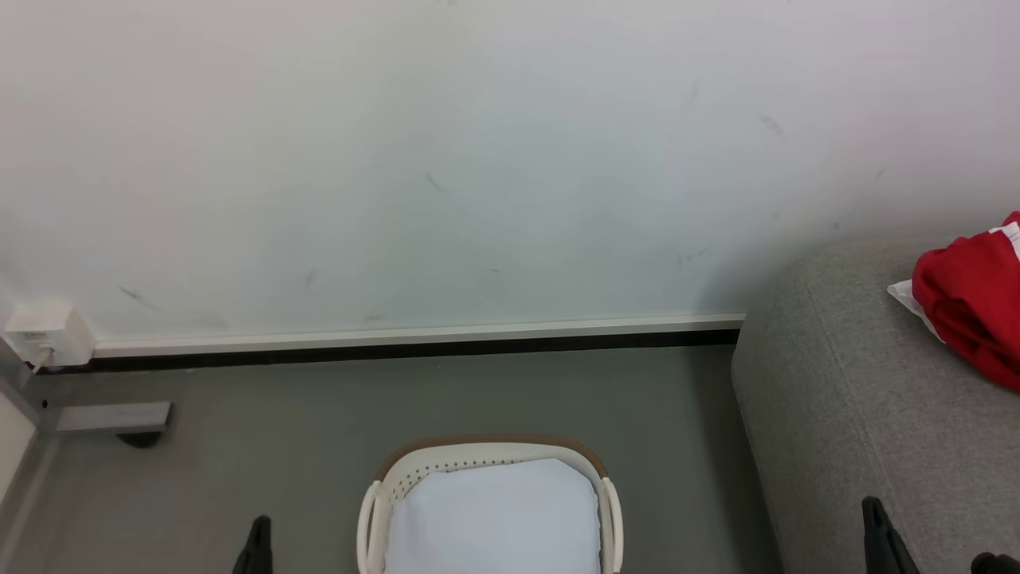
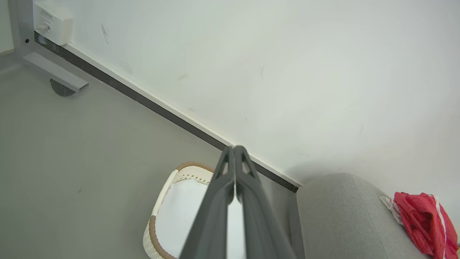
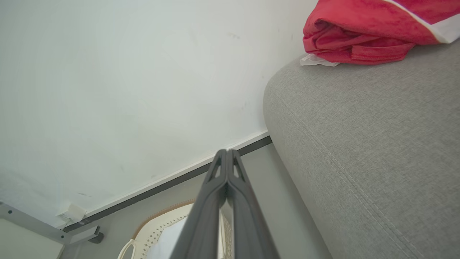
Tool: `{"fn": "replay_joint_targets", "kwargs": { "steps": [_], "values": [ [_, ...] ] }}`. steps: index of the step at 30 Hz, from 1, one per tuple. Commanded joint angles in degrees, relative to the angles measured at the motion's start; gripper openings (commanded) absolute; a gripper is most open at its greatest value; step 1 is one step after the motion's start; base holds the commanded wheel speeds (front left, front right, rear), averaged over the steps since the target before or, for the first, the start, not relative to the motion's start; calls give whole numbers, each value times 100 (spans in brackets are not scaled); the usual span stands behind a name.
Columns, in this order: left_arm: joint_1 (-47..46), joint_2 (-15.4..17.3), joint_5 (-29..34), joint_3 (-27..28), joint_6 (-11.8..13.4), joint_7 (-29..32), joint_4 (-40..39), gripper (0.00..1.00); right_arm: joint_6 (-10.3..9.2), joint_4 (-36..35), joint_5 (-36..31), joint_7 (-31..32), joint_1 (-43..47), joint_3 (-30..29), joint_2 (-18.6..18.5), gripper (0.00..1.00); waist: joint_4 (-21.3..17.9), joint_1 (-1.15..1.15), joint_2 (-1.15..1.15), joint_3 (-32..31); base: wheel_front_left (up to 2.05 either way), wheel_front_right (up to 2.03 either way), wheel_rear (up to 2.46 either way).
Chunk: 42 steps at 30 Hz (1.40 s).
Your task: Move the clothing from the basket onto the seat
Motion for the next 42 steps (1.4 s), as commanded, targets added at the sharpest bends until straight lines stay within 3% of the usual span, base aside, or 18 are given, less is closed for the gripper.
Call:
{"fn": "replay_joint_targets", "kwargs": {
  "steps": [1,21,42],
  "values": [
    [-158,35,-272,42,2,52,-107,0,-3,-106,273,52,-192,-52,-50,0,1,0,0,2,0,0,0],
    [-364,31,-1826,123,3,462,-184,0,-5,-220,1881,462,-357,-201,-63,0,10,0,0,33,0,0,0],
    [-528,27,-3073,195,5,798,-251,0,-7,-313,3189,797,-483,-319,-74,0,18,0,0,64,0,0,0]
  ]
}}
